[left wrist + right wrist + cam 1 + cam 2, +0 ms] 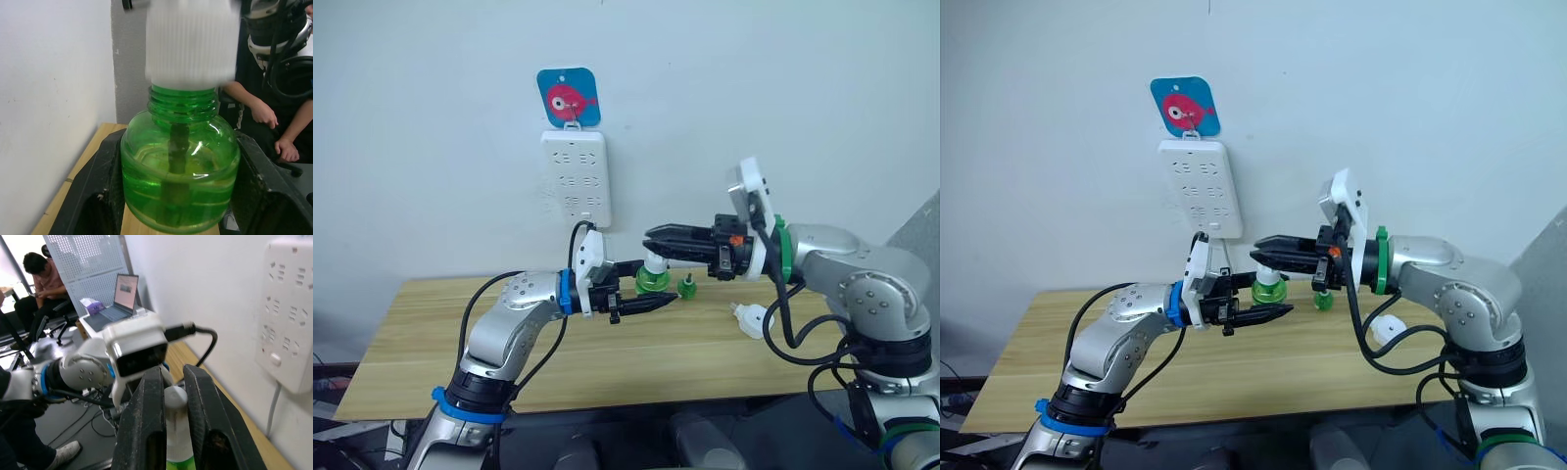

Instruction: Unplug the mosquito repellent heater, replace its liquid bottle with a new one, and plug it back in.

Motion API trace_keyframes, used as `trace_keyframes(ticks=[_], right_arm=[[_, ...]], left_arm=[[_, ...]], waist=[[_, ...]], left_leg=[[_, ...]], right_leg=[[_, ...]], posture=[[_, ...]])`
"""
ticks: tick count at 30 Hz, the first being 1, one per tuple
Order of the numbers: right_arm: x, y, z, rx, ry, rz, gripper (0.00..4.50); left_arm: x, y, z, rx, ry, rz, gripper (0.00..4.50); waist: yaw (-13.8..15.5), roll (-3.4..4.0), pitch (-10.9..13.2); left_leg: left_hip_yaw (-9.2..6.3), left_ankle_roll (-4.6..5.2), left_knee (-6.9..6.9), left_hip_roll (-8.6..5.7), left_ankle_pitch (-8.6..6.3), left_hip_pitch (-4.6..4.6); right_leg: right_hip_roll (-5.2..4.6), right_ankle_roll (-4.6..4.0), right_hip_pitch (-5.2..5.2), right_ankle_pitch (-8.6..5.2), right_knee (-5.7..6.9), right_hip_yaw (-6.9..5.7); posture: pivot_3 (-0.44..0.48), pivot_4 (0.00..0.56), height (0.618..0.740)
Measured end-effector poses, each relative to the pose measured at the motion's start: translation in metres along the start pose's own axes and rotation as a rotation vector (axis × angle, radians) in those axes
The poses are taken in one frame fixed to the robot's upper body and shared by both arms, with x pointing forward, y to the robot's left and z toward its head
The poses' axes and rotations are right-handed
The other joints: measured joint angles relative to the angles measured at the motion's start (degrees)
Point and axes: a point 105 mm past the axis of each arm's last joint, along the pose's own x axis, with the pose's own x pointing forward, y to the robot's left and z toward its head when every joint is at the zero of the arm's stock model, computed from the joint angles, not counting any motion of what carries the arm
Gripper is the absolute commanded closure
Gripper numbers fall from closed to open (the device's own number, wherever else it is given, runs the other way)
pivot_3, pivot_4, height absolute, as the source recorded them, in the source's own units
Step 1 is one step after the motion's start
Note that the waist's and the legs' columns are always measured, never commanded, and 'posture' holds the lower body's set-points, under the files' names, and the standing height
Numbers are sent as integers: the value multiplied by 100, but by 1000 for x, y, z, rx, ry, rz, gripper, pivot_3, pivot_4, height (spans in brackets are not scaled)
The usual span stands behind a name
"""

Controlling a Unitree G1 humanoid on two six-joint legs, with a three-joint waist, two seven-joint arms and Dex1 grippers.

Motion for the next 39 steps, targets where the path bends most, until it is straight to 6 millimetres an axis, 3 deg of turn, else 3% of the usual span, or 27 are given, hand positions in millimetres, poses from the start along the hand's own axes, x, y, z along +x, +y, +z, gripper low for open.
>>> trace_keyframes(ticks=[4,7,9,14,18,25,31,39], right_arm=[[-16,-16,19,-57,-39,-115,4259],[-28,-28,17,-90,-38,-222,4259],[-38,-42,-3,-107,-9,-346,4259],[-59,-73,-106,-69,181,-665,4259],[-62,-84,-152,-83,234,-796,4259],[-57,-106,-199,-66,229,-915,4259],[-59,-138,-212,-67,247,-1020,4259],[-68,-141,-247,13,304,-1082,4259]], left_arm=[[-8,1,-13,-27,44,31,2181],[-17,5,-26,-58,78,82,2181],[-26,11,-36,-87,103,141,2181],[-57,18,-59,-135,172,266,2181],[-62,14,-66,-140,187,281,2181],[-64,12,-64,-126,191,290,2181],[-66,4,-63,-114,213,271,2181],[-63,3,-59,-111,212,268,2181]], waist=[[2,2,1],[2,2,2],[5,2,2],[-10,18,19],[-9,23,27],[-4,15,45],[6,18,76],[105,25,111]], left_leg=[[2,0,-2,0,0,0],[2,0,-4,2,0,1],[3,0,-9,2,0,0],[32,0,-20,5,0,1],[69,0,-23,4,0,15],[99,0,-23,5,-2,27],[99,2,-25,4,-3,28],[103,2,-24,3,-3,28]], right_leg=[[0,0,-1,0,-2,1],[0,-2,-1,-1,-3,1],[0,-3,-3,-2,-4,2],[0,-9,-18,-6,-5,30],[0,-9,-16,-5,-5,66],[0,-6,-16,-4,-4,93],[0,-5,-16,-3,-4,94],[0,-4,-15,-2,-4,99]], posture=[[-204,74,704],[-215,81,704],[-216,88,704],[-218,102,704],[-194,105,704],[-185,109,704],[-163,126,704],[-146,124,704]])
